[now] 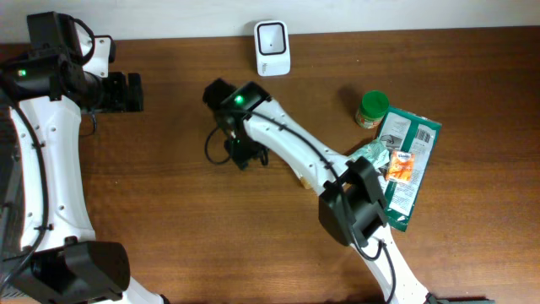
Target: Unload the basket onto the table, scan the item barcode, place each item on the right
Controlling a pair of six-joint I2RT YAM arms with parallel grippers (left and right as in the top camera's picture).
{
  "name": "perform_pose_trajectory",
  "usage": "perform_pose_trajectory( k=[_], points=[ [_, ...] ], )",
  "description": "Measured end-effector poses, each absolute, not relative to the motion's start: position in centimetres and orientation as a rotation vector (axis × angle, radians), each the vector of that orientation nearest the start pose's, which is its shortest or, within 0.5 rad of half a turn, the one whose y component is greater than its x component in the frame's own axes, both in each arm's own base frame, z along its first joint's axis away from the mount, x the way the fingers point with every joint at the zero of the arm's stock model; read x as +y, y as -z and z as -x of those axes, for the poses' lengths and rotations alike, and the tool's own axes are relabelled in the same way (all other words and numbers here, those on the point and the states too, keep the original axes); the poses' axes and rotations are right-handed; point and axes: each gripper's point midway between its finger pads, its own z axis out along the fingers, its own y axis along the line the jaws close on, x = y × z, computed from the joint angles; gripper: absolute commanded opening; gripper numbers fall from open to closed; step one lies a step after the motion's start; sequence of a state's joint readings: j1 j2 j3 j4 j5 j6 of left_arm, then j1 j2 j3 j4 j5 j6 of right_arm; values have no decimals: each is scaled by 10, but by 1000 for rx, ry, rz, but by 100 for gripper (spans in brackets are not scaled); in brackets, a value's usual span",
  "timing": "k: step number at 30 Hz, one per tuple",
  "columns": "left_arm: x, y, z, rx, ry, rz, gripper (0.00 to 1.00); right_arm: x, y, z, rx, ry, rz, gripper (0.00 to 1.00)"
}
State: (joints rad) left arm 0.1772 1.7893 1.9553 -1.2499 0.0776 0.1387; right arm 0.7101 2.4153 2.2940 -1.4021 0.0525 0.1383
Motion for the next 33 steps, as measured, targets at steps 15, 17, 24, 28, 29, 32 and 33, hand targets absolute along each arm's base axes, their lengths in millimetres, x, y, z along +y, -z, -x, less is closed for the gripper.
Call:
perform_pose_trajectory(
  k=[15,17,24,28,29,32,33],
  points=[
    [62,-254,-419,2649,-2,25,99,182,-21,-333,3448,64,564,55],
    [62,-254,-419,2649,-2,25,99,227,-17,-320,3376,4,718,56],
    [62,-254,-419,2649,-2,26,99,352,-18,-388,2863,-480,786,62],
    [62,-254,-420,2649,-2,26,99,331,-72,-438,2779,-579,691,67],
    [62,-254,-419,2650,-2,26,99,313,-89,-440,2818,-584,668,72],
    [62,-254,-419,2650,-2,26,99,263,-147,-437,2852,-588,669,73],
    [62,-254,-419,2651,-2,26,99,234,-139,-442,2891,-577,639,72]
  ],
)
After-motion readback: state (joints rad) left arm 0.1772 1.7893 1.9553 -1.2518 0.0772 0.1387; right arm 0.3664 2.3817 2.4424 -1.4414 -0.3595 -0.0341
